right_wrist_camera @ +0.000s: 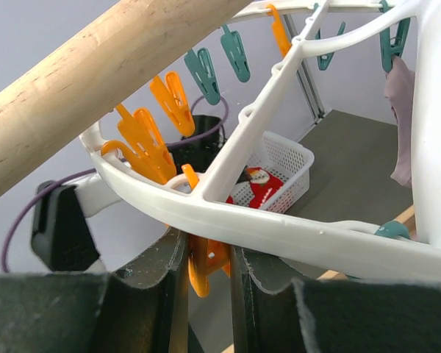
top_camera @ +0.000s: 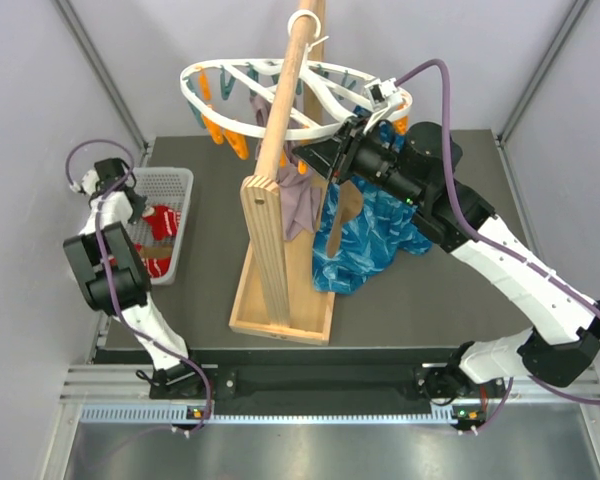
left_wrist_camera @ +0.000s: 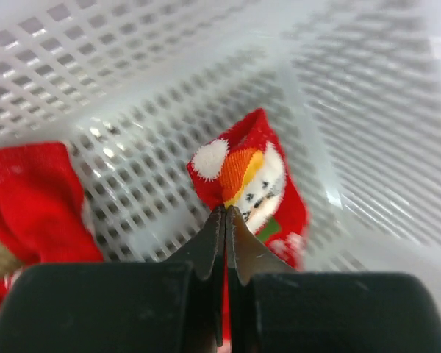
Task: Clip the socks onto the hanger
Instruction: Pick up the sock from the bin, then clamp the sock onto the hanger.
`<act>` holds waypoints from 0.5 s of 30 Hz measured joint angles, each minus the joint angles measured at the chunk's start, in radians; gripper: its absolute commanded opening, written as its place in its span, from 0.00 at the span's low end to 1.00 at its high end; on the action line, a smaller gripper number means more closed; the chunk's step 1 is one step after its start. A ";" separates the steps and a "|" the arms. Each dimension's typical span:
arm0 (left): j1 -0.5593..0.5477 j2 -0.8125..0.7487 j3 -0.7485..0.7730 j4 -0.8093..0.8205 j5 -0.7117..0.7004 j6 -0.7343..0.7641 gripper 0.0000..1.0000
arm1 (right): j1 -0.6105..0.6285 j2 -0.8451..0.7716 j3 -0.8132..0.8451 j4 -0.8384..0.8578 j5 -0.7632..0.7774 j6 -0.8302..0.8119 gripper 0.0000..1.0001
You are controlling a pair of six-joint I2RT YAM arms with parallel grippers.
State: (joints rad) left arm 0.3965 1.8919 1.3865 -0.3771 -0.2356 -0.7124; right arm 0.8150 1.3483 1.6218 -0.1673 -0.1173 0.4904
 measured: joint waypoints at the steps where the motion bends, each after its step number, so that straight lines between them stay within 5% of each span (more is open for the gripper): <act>1: 0.000 -0.044 -0.016 0.004 0.028 0.001 0.00 | 0.000 -0.004 -0.006 0.003 0.001 0.000 0.00; 9: -0.013 -0.528 -0.248 0.178 0.369 -0.021 0.00 | 0.000 -0.021 -0.045 0.037 0.002 0.000 0.00; 15: -0.125 -0.706 -0.278 0.236 0.562 -0.025 0.00 | 0.000 -0.022 -0.058 0.057 -0.005 0.000 0.00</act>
State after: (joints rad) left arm 0.2718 1.1858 1.1084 -0.1410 0.3264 -0.7376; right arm 0.8150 1.3262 1.5642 -0.1104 -0.1226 0.4904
